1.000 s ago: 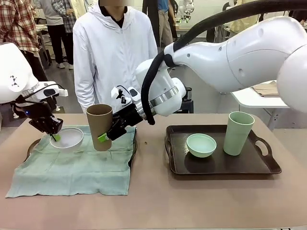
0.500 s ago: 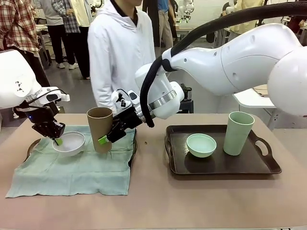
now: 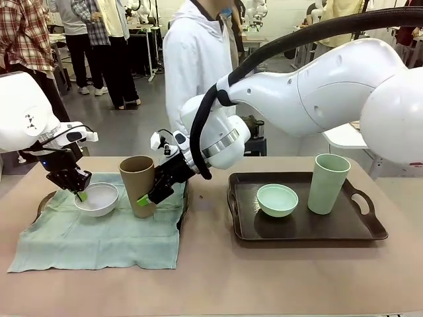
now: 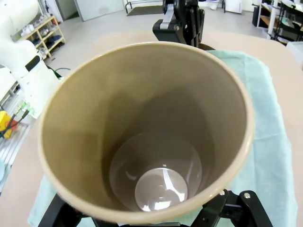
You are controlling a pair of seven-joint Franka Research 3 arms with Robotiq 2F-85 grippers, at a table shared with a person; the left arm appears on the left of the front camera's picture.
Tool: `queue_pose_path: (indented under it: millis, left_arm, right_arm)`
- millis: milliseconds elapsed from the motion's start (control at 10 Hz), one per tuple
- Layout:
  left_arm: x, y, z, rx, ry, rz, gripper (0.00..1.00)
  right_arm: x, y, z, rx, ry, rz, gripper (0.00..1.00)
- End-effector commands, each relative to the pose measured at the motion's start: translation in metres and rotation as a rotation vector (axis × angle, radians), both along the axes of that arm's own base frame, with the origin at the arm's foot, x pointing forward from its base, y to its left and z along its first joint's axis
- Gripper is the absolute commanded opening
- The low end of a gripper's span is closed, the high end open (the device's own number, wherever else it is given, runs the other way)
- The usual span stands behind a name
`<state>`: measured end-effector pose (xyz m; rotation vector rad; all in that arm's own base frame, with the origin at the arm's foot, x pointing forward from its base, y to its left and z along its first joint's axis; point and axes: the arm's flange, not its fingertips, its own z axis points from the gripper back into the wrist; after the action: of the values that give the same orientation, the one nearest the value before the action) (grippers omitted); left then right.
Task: Set up a tray with a mat and arrange the tableware.
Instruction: Place the Picnic Bowl and Reusable plastic cup back onto the Handle tray in front of the human's position.
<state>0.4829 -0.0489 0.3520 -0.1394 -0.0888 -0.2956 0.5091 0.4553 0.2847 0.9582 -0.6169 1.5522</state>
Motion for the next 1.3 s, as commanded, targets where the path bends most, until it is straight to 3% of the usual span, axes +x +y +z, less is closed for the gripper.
queue_pose_path:
  millis: [0,100,200,300,400,500,600,800,1000,1100,1200]
  left_arm:
    - [0.003,0.002,0.0,0.0,-0.012,-0.023,0.64]
    - [0.001,0.002,0.003,0.014,-0.004,-0.024,1.0]
    - [-0.002,0.003,0.005,0.048,0.008,-0.032,0.29]
    - [-0.005,0.004,0.01,0.064,0.01,-0.029,1.0]
    - [-0.008,0.006,0.017,0.067,0.006,-0.03,0.49]
    - [-0.012,0.009,0.026,0.068,-0.004,-0.026,1.0]
    - [-0.016,0.011,0.038,0.062,-0.01,-0.033,0.54]
    - [-0.031,0.01,0.07,0.08,-0.023,-0.047,0.54]
    - [-0.04,0.002,0.105,0.09,-0.061,-0.07,0.54]
    - [-0.047,-0.006,0.121,0.089,-0.064,-0.085,0.54]
    - [-0.05,-0.013,0.134,0.091,-0.08,-0.104,0.54]
  right_arm:
    - [0.002,0.001,0.003,-0.088,-0.025,-0.016,1.0]
    - [-0.001,0.0,0.01,-0.14,-0.038,-0.025,1.0]
    - [-0.002,-0.003,0.021,-0.197,-0.053,-0.04,1.0]
    - [-0.006,-0.008,0.036,-0.252,-0.051,-0.06,1.0]
    - [-0.006,-0.016,0.052,-0.273,-0.044,-0.105,1.0]
    - [-0.009,-0.026,0.07,-0.289,-0.048,-0.139,1.0]
    - [-0.012,-0.037,0.087,-0.331,-0.04,-0.173,1.0]
    - [-0.026,-0.057,0.129,-0.451,-0.001,-0.264,1.0]
    - [-0.036,-0.068,0.168,-0.594,0.102,-0.382,1.0]
    - [-0.043,-0.072,0.189,-0.679,0.172,-0.489,1.0]
    - [-0.048,-0.08,0.208,-0.747,0.186,-0.595,1.0]
